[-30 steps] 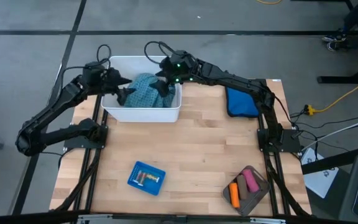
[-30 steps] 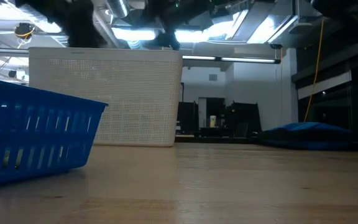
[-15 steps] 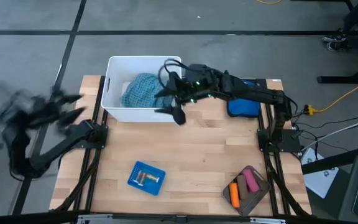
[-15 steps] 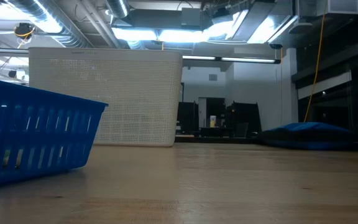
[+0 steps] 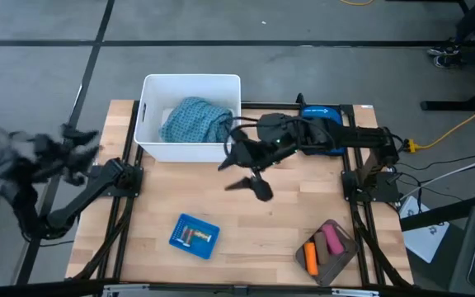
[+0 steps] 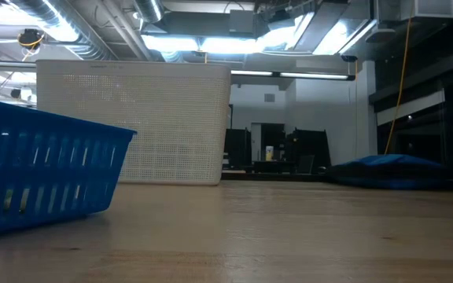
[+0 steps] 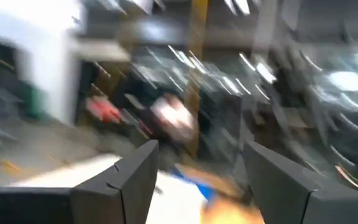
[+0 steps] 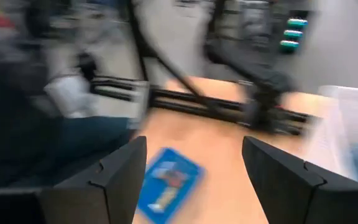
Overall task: Pick & Place Medicine items
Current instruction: Adjust the white bin on the table
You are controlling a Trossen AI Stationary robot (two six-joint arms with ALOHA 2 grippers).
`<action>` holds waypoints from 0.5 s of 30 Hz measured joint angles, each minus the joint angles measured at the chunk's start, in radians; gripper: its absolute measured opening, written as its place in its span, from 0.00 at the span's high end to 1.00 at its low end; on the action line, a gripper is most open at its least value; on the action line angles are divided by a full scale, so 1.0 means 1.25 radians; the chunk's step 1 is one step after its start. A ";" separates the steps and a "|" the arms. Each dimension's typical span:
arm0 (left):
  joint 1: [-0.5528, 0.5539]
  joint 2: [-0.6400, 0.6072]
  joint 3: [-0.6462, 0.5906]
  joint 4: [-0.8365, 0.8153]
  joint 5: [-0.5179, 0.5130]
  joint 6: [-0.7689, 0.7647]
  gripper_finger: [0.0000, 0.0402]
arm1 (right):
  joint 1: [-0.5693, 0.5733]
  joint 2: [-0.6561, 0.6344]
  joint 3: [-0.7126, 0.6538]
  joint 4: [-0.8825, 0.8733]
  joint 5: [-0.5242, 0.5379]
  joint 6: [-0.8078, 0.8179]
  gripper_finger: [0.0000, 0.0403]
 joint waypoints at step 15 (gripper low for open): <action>0.002 -0.036 -0.451 0.269 0.209 0.026 0.42 | 0.022 -0.106 -0.215 0.203 -0.117 -0.049 0.34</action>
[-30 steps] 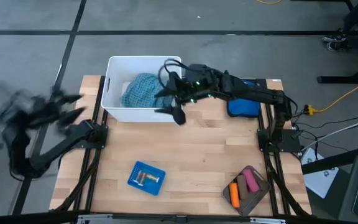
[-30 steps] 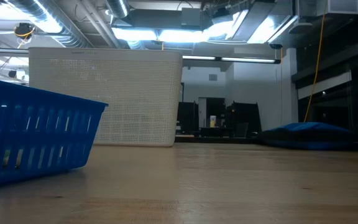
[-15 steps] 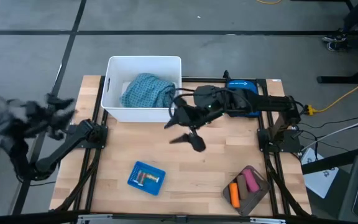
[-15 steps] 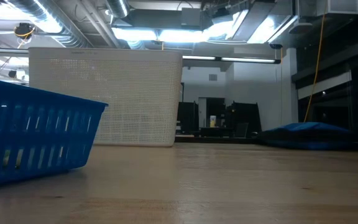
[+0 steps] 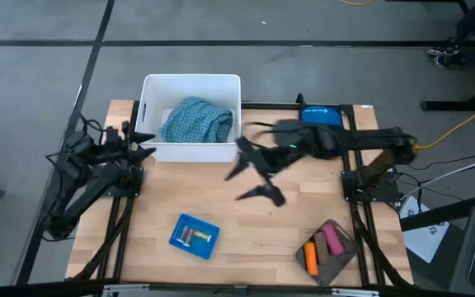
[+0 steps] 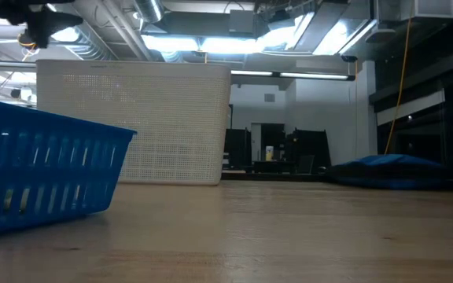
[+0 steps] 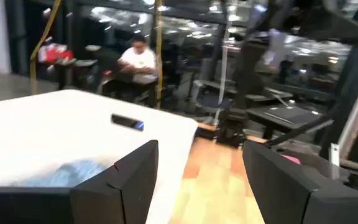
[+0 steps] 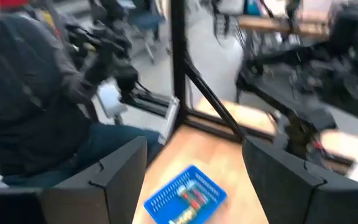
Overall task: Pick & Place Medicine items
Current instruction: Adjust the white bin on the table
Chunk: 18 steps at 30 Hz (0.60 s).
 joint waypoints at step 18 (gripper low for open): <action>-0.064 0.001 -0.322 0.408 -0.112 0.008 0.42 | 0.063 -0.500 -0.938 0.786 0.194 0.109 0.34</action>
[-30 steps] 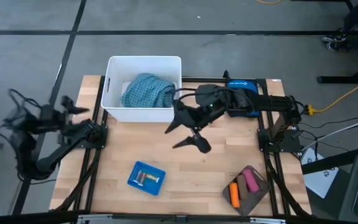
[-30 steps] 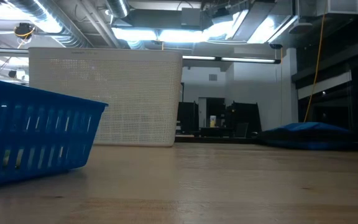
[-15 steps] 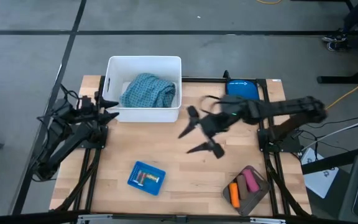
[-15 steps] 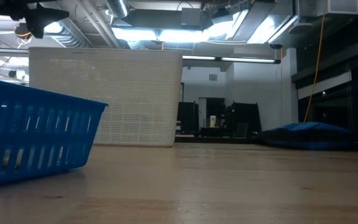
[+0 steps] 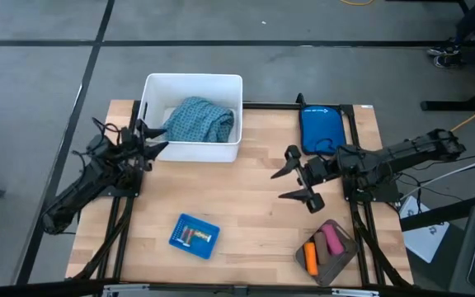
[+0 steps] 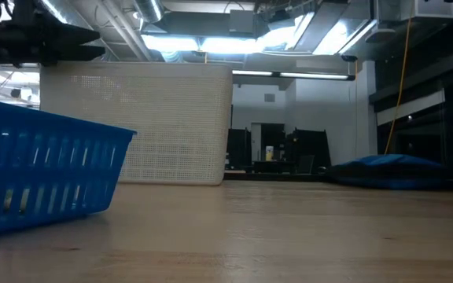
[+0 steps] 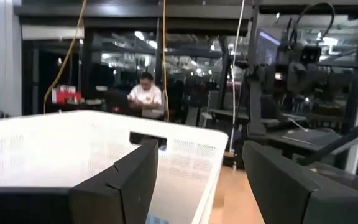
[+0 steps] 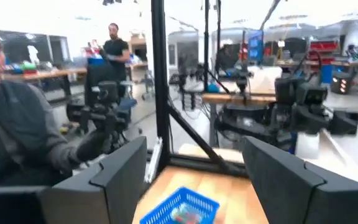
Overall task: Pick & Place Medicine items
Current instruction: Adjust the white bin on the table, then return to Home Position
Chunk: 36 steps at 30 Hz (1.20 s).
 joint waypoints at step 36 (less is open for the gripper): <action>-0.595 0.015 0.084 0.042 -0.056 0.153 0.42 | -0.070 0.003 0.000 -0.029 -0.004 0.024 0.34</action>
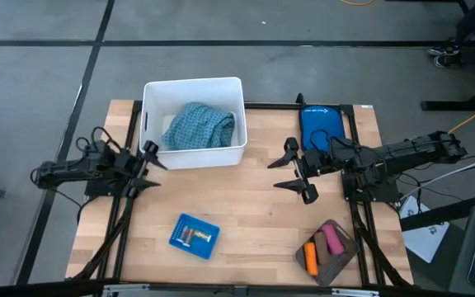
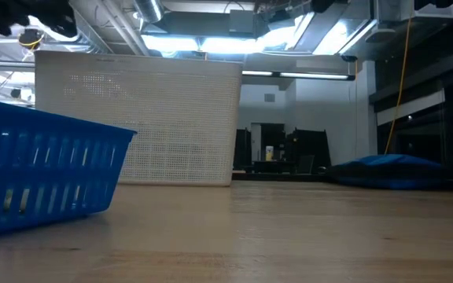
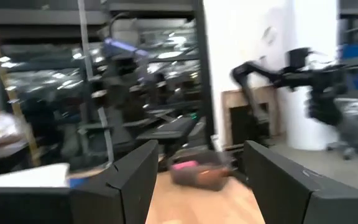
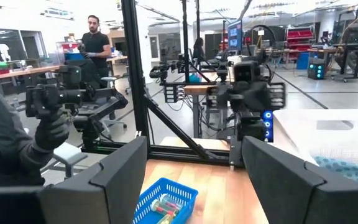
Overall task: Pick & Place Medicine items
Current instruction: Return to Home Position
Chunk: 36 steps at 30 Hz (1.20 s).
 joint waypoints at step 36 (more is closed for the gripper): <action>-0.530 0.015 -0.084 -0.063 -0.482 0.034 0.43 | 0.001 0.000 0.000 -0.005 0.000 0.041 0.34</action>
